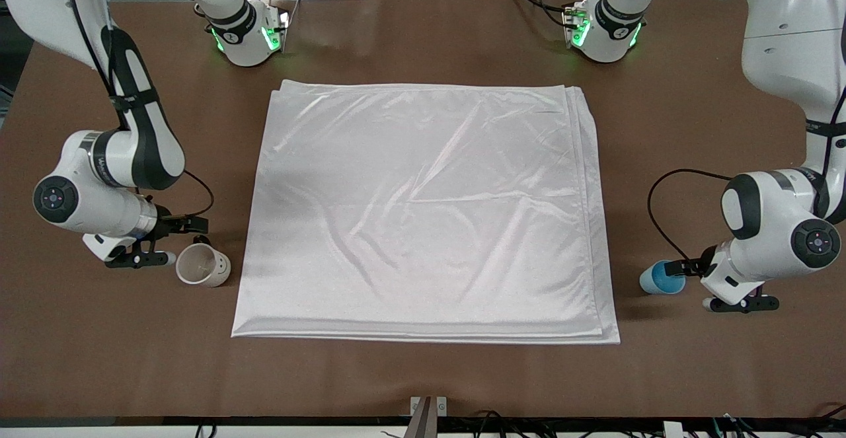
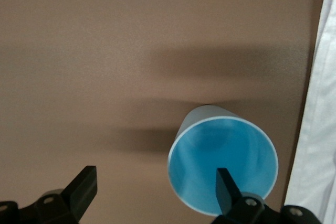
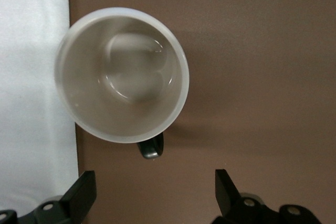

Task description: Place blue cup into white mug on cloth

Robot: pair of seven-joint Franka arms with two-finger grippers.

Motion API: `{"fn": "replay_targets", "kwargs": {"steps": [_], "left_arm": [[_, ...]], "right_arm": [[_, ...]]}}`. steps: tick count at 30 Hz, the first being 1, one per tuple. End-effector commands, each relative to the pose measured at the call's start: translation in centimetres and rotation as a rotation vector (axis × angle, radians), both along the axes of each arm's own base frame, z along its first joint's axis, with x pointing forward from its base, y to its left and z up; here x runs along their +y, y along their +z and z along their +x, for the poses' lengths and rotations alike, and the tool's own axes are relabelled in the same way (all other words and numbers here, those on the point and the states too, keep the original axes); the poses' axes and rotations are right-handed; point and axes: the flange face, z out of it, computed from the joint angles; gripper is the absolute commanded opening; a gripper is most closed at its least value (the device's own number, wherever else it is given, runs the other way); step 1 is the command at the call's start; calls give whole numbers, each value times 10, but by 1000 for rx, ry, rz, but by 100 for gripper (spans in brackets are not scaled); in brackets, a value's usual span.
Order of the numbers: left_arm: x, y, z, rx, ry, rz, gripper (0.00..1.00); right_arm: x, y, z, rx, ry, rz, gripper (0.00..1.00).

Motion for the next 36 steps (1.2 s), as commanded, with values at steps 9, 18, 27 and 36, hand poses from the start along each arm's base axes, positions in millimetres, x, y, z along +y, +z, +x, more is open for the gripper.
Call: {"fn": "replay_targets", "kwargs": {"steps": [9,18,27,36], "left_arm": [[-5,-22,7,-20,-4,6,0],[-7,-30,6,-9,-16,4,0],[-11,-33,7,-8,-16,0,0],[-21,-25,11,-22,-25,-2,0]], "right_arm": [[7,-14,8,-33,27,0,88],[8,-24,12,-59,29,-2,79],[16,-30,16,-76,45,-3,64],[23,-31,18,-77,56,-3,25]]}}
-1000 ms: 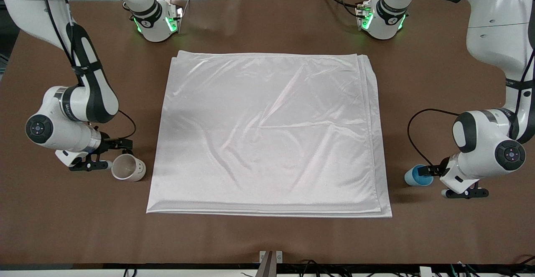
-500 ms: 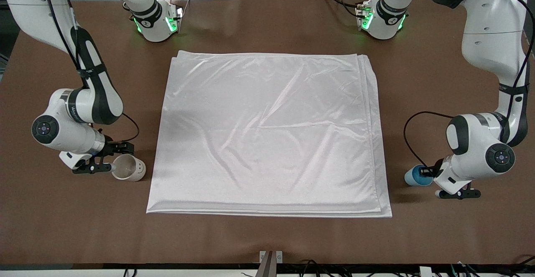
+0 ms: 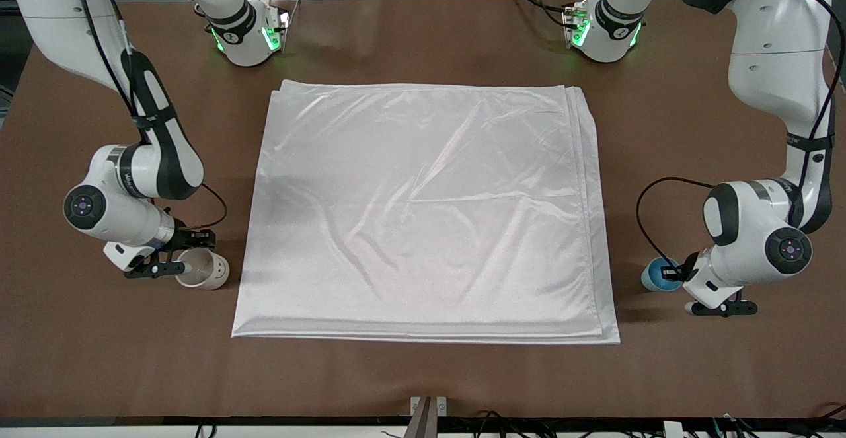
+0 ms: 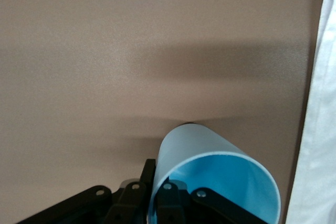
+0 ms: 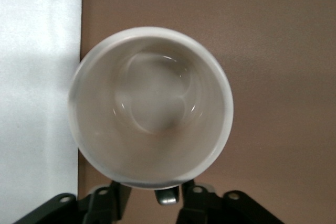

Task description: Place blue cup into white mug on cloth

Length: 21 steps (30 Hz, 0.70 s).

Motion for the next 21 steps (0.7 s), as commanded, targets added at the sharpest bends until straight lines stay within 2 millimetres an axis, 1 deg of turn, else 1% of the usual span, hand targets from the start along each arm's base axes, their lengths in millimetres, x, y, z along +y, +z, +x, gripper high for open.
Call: {"fn": "replay_targets", "kwargs": {"steps": [1,2,5,9,13,15,17,21], "left_arm": [[-11,4,7,-21,-12,5,0],[-14,6,7,-22,-17,5,0],[-15,12,8,-25,-15,3,0],[-17,27,9,-39,9,-17,0],[-26,42,7,-29,35,-33,0],[-35,51,6,-20,50,-35,0],[-41,58,5,-18,82,-35,0],[-62,68,3,-14,117,-34,0]], "right_arm": [[4,0,6,-7,17,-6,20],[5,0,6,-7,17,-5,15],[7,1,6,-8,21,-5,0],[9,7,7,-11,22,-6,0],[15,15,9,-22,23,-4,0],[21,25,11,-31,31,-3,0],[31,38,14,-28,43,-3,0],[47,60,21,-1,48,-3,0]]}}
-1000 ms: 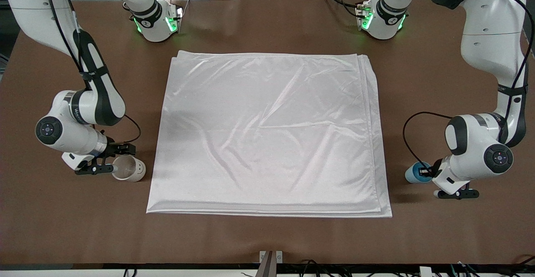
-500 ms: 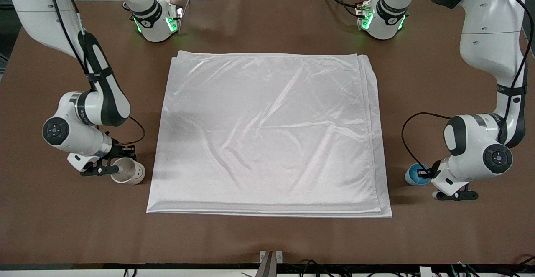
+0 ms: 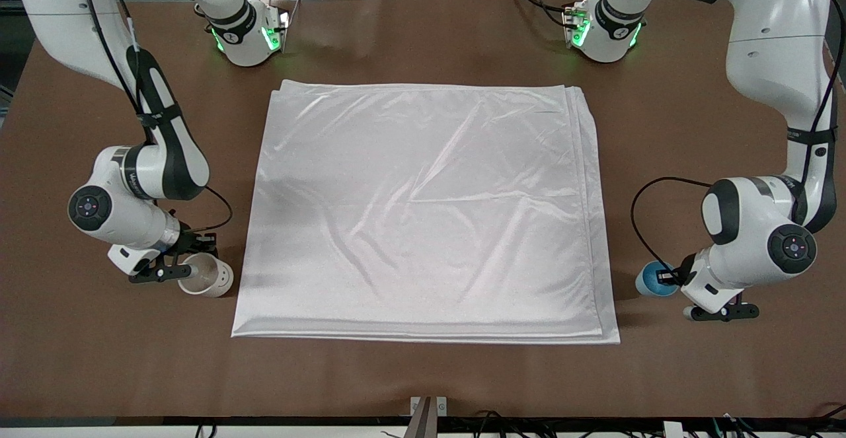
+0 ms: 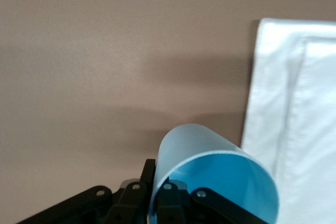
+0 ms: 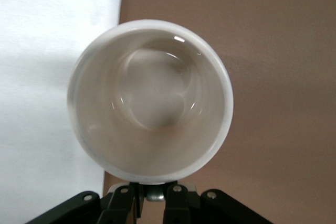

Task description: Place blue cup into white mug on cloth

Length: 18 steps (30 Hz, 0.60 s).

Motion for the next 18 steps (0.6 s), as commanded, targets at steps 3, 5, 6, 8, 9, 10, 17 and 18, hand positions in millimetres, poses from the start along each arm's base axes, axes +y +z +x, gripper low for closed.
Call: {"fn": "replay_targets", "kwargs": {"steps": [3,5,6,8,9,10,17,18], "left_arm": [[-42,22,-6,13,75,-10,0],[-48,22,-7,13,86,-10,0],[-50,22,-7,14,93,-10,0],[-57,21,-8,17,101,-10,0],[-63,21,-9,19,103,-9,0],[-70,22,-10,20,106,-9,0],[-131,32,-24,50,163,5,0],[-140,32,-26,54,168,7,0]], "right_arm": [[42,56,14,27,0,-7,0],[58,66,17,25,-11,-8,0],[69,71,18,20,-19,-9,0],[87,74,17,15,-38,-9,0],[98,76,17,12,-45,-9,0],[109,77,15,9,-51,-8,0],[211,100,-1,-5,-107,3,0],[226,104,-5,-8,-120,3,0]]}}
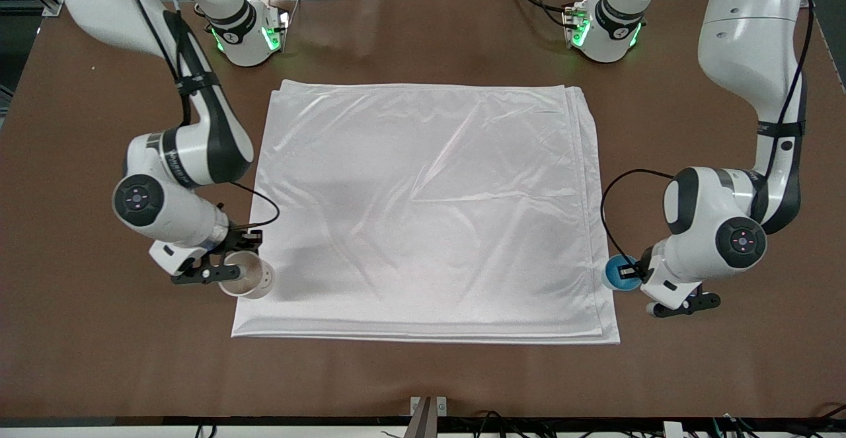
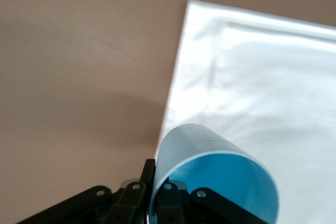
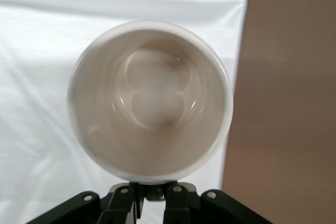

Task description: Place blue cup into white mug on cloth

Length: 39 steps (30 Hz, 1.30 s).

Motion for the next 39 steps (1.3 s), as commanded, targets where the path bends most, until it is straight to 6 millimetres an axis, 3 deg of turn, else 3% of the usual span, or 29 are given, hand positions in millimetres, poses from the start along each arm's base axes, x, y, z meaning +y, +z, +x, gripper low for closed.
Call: {"fn": "replay_targets", "kwargs": {"steps": [1,3,12,18,21,30,39], "left_arm": [[-48,18,-15,22,54,2,0],[-62,23,-20,24,61,4,0],[-108,28,-34,29,112,14,0],[-126,30,-39,25,125,16,0],[-126,28,-40,27,124,20,0],[-126,29,-39,26,126,18,0],[-132,31,-41,22,149,19,0]], "right_arm": [[79,25,-15,-11,-66,2,0],[113,27,-25,-22,-84,5,0],[222,6,-74,-18,-128,-8,0],[289,-19,-102,-20,-157,-13,0],[324,-27,-112,-45,-158,10,0],[375,-59,-143,-95,-95,53,0],[407,-93,-158,-108,-75,47,0]]}}
